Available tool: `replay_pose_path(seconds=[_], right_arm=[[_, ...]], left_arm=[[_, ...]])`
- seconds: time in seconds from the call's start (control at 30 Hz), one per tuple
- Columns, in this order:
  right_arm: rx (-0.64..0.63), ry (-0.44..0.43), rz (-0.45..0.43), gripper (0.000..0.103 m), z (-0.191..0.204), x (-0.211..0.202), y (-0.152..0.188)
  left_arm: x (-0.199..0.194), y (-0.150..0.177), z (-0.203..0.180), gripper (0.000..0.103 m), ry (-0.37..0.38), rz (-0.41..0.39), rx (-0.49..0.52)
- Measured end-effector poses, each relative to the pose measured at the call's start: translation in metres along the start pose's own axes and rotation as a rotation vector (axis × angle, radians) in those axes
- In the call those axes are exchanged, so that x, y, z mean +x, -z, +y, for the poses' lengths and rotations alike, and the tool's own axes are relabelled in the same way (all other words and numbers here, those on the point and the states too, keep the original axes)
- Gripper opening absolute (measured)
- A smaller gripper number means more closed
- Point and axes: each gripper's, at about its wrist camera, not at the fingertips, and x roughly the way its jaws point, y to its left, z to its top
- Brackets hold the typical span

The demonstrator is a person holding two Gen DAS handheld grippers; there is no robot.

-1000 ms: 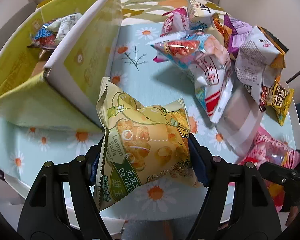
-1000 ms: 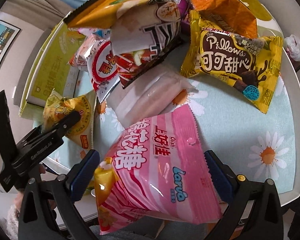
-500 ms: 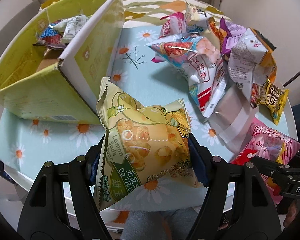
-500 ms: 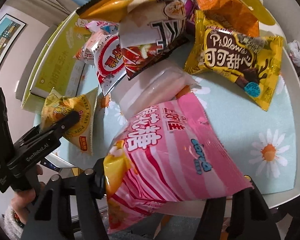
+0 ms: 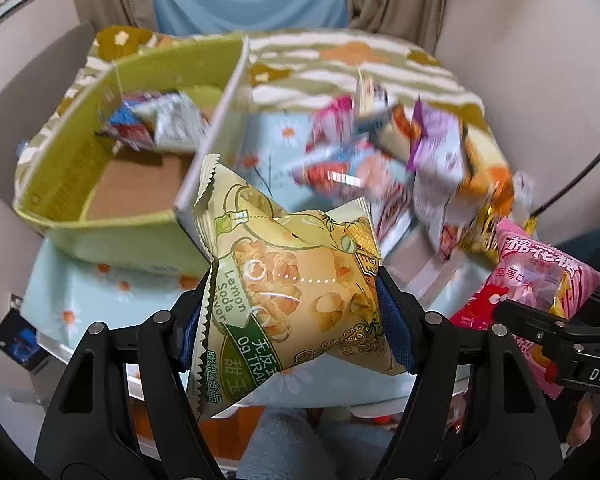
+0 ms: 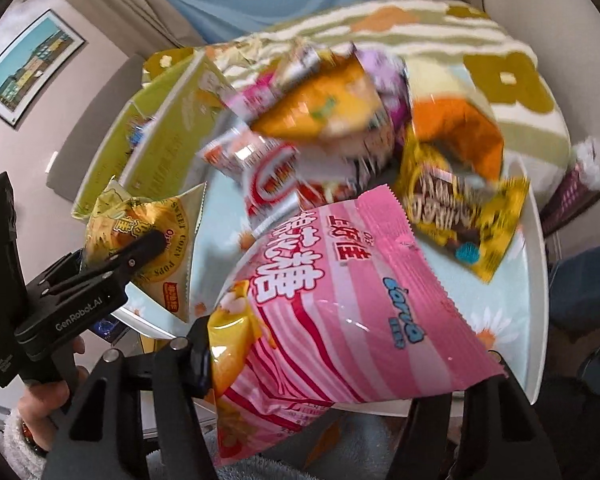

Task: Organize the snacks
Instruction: 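Lower the yellow bag into the box while the right tool drops the pink bag in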

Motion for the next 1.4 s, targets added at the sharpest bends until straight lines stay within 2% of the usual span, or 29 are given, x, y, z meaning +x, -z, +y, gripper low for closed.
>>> replay_pose_path(seconds=[0.23,0.37,0.53,0.7,0.9,1.17,1.2,1.23,1.27,1.3,1.4], right_arm=[[-0.121,-0.027,-0.072,0.059,0.033,-0.027,-0.035],[-0.202,-0.045,-0.104,0.059,0.068,-0.03,-0.06],[-0.269,-0.076,-0.139,0.059,0.119,-0.027,-0.089],[-0.312,-0.105,-0.151,0.059,0.168,-0.01,-0.116],[-0.329,-0.122,-0.139,0.059,0.218,0.025,-0.145],[-0.304,-0.087,-0.095,0.059,0.251,0.072,-0.168],[-0.298,-0.081,-0.091,0.059,0.252,0.075,-0.17],[-0.289,-0.073,-0.084,0.059,0.252,0.08,-0.171],[-0.28,-0.067,-0.079,0.059,0.252,0.084,-0.172],[-0.269,-0.061,-0.072,0.059,0.252,0.088,-0.173],[-0.247,-0.049,-0.058,0.059,0.251,0.097,-0.174]], left_arm=[[-0.048,-0.031,0.031,0.071,-0.02,-0.104,-0.083],[-0.069,-0.05,0.068,0.071,-0.056,-0.163,-0.126],[-0.073,-0.074,0.117,0.071,-0.097,-0.18,-0.157],[-0.06,-0.092,0.167,0.071,-0.12,-0.163,-0.182],[-0.024,-0.113,0.219,0.071,-0.12,-0.109,-0.175],[0.033,-0.123,0.253,0.072,-0.079,0.004,-0.135],[0.041,-0.123,0.256,0.074,-0.069,0.017,-0.132],[0.046,-0.123,0.258,0.081,-0.061,0.03,-0.129],[0.051,-0.122,0.26,0.095,-0.058,0.04,-0.124],[0.055,-0.12,0.26,0.102,-0.061,0.049,-0.116],[0.056,-0.115,0.256,0.103,-0.062,0.049,-0.073]])
